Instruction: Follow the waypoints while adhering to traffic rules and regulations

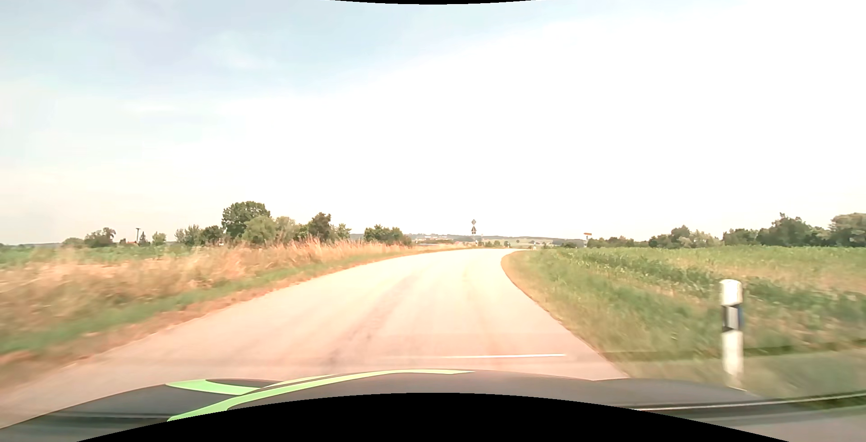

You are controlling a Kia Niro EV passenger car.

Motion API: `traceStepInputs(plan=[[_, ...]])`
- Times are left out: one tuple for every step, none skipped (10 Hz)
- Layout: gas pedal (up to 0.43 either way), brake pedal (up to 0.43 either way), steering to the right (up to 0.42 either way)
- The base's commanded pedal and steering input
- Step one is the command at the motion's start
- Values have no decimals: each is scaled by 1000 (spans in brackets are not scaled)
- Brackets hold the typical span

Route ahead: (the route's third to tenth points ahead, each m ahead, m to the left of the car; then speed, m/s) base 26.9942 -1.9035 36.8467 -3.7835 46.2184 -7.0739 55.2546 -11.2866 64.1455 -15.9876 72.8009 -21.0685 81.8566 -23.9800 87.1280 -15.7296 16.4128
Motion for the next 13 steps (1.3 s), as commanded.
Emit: traceStepInputs(plan=[[0, 37, 46], [0, 49, 46], [0, 61, 46], [0, 73, 46], [0, 79, 46], [0, 85, 45], [0, 85, 45], [0, 98, 43], [0, 116, 39], [0, 134, 37], [0, 134, 36], [0, 134, 33], [0, 134, 31]])
